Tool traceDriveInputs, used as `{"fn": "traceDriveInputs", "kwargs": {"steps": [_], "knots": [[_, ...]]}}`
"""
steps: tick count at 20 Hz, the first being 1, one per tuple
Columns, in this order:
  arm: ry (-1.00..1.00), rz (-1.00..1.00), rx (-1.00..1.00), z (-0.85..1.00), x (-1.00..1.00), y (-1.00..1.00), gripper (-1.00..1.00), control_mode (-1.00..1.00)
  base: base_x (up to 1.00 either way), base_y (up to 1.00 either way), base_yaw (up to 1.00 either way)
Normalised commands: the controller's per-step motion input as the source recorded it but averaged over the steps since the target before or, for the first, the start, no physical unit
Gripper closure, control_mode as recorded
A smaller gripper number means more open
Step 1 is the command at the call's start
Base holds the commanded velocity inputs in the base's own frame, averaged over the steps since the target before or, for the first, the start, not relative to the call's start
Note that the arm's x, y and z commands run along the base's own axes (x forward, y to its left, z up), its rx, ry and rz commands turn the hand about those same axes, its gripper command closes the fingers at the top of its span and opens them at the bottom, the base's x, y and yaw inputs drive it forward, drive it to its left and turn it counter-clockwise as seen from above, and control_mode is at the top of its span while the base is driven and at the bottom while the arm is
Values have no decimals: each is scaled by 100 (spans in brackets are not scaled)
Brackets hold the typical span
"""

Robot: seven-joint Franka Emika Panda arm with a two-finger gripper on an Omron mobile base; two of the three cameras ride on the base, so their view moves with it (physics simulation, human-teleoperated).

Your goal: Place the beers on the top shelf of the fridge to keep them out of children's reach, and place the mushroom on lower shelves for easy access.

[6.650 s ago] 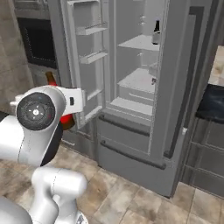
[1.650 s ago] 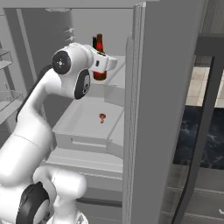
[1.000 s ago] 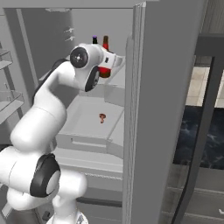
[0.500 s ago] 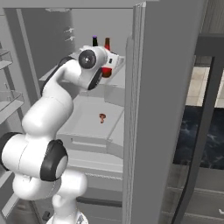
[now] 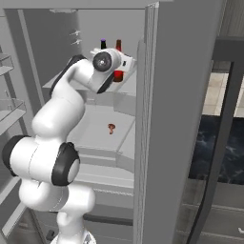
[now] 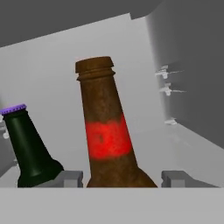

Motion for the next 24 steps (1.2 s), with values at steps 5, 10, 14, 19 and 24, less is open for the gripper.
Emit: {"fn": "traceDriveInputs", "kwargs": {"steps": [5, 10, 14, 19, 24], "knots": [[0, 5, 0, -2, 5, 0, -100, -100, 0, 0, 0], [0, 7, -3, 0, 0, 0, -100, -100, 0, 0, 0], [0, 7, -6, 0, 0, 0, -100, -100, 0, 0, 0], [0, 5, -7, 0, 0, 0, -100, -100, 0, 0, 0], [0, 4, -9, 0, -1, 0, -100, -100, 0, 0, 0]]}}
